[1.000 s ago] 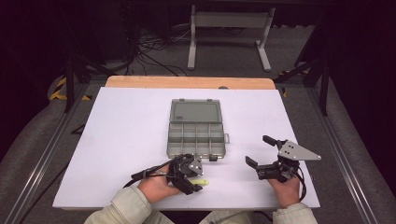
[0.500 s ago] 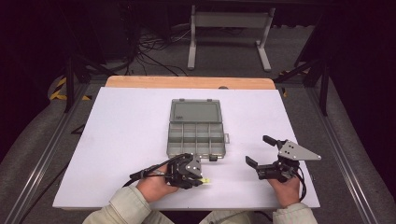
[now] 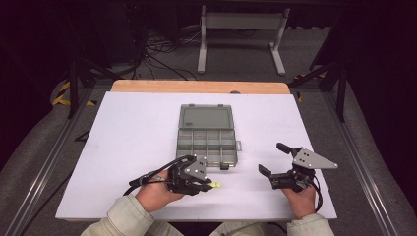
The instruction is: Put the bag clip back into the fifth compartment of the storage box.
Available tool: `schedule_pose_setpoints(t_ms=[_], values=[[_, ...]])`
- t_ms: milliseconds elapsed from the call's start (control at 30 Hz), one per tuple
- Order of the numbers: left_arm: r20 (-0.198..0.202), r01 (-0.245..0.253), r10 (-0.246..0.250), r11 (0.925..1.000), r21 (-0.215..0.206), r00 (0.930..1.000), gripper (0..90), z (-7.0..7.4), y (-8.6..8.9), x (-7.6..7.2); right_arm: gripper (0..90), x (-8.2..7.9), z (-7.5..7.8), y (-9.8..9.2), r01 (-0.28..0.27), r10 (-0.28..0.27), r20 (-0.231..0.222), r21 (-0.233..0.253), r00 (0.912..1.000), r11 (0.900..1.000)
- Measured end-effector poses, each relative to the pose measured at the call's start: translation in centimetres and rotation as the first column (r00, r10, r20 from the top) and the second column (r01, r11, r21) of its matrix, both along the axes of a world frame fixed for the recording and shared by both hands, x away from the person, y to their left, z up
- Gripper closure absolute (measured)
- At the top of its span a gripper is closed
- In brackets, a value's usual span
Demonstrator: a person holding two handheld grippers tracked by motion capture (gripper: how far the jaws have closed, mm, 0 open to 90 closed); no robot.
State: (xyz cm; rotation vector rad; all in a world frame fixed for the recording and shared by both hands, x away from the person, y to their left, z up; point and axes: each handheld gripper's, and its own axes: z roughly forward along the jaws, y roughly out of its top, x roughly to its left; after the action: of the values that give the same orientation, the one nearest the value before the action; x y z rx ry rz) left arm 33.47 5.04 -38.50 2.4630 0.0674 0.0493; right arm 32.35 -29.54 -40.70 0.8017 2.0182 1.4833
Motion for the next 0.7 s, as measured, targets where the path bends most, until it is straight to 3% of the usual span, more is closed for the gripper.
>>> schedule_pose_setpoints(t_ms=[367, 700], values=[[0.023, -0.056, 0.058, 0.9967, -0.059, 0.9981, 77.9, 2.1, 1.9, 0.2, 1.7, 0.0, 0.0, 0.0, 0.001, -0.001, -0.001, 0.001, 1.0000, 1.000], [0.033, -0.100, 0.103, 0.9912, -0.086, 0.9941, 78.0, 2.6, 2.9, 0.7, 1.7, 0.0, 0.0, 0.0, 0.000, 0.000, 0.000, 0.002, 1.0000, 1.000]])
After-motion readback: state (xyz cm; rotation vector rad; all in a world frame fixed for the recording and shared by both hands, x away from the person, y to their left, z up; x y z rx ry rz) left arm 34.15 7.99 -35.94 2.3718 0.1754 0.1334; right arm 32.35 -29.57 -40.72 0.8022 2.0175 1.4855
